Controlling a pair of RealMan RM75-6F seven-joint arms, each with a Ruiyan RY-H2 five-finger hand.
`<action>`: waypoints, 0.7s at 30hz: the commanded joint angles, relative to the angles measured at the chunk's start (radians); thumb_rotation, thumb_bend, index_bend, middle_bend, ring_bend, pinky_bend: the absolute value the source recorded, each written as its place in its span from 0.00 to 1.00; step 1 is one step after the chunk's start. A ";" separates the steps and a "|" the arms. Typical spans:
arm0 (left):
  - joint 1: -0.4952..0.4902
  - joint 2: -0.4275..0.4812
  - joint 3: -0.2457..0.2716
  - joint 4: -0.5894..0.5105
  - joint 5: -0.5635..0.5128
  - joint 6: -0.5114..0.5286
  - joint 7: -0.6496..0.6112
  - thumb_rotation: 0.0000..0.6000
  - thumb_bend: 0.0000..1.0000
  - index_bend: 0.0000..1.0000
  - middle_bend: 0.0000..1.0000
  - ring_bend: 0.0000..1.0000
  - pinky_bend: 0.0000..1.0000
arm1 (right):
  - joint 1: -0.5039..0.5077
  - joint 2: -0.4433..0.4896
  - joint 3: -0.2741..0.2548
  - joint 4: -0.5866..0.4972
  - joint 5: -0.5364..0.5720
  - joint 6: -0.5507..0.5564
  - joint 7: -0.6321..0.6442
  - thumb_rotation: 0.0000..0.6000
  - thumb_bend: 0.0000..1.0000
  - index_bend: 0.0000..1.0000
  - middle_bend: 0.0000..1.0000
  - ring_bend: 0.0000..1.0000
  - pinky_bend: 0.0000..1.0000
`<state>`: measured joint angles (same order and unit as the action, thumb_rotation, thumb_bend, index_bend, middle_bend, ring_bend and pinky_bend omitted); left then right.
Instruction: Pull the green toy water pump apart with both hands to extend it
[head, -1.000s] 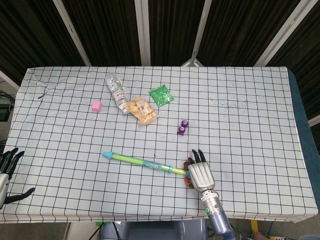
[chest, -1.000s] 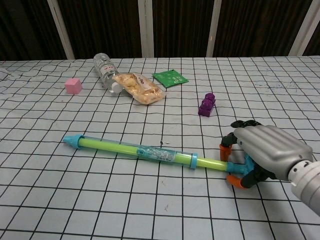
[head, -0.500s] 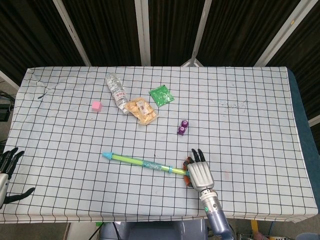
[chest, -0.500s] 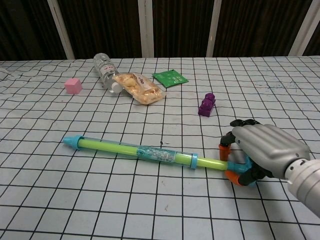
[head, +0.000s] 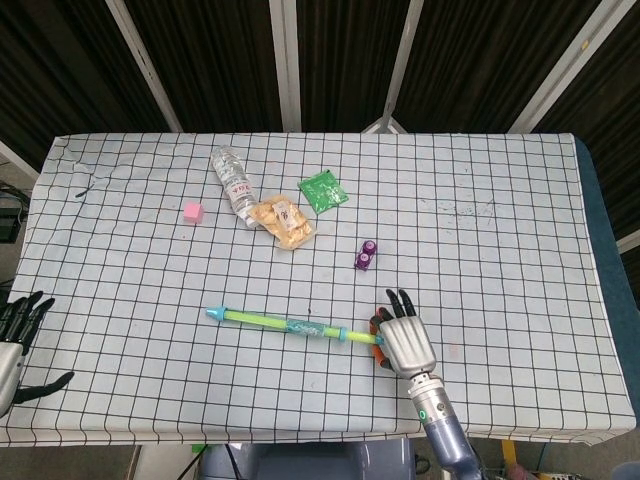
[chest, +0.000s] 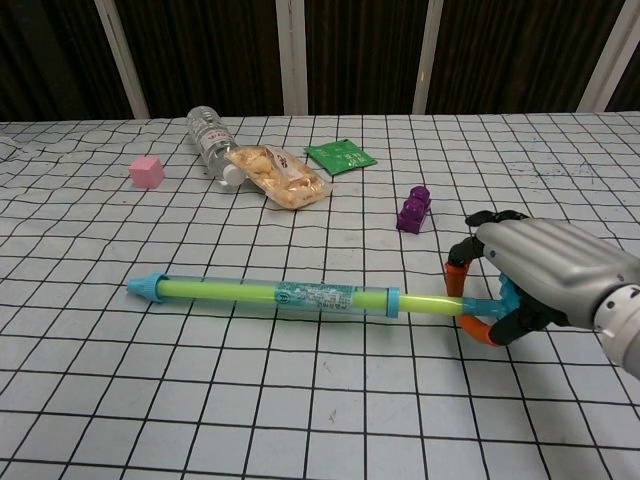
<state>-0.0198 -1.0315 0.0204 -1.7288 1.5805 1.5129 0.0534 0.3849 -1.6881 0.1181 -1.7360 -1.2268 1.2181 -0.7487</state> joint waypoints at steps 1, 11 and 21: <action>-0.037 0.018 -0.017 -0.038 0.009 -0.036 0.058 1.00 0.12 0.05 0.00 0.00 0.00 | 0.009 0.022 -0.003 -0.007 -0.011 -0.010 0.014 1.00 0.50 0.62 0.37 0.00 0.00; -0.227 0.018 -0.138 -0.158 -0.145 -0.266 0.278 1.00 0.13 0.11 0.06 0.00 0.00 | 0.017 0.039 -0.001 -0.031 -0.004 -0.003 0.029 1.00 0.50 0.62 0.37 0.00 0.00; -0.392 -0.111 -0.196 -0.157 -0.345 -0.417 0.545 1.00 0.16 0.20 0.25 0.00 0.01 | 0.017 0.052 -0.008 -0.051 0.006 0.012 0.029 1.00 0.50 0.62 0.37 0.00 0.00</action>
<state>-0.3751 -1.1090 -0.1621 -1.8857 1.2696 1.1291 0.5548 0.4020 -1.6359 0.1100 -1.7865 -1.2211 1.2300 -0.7200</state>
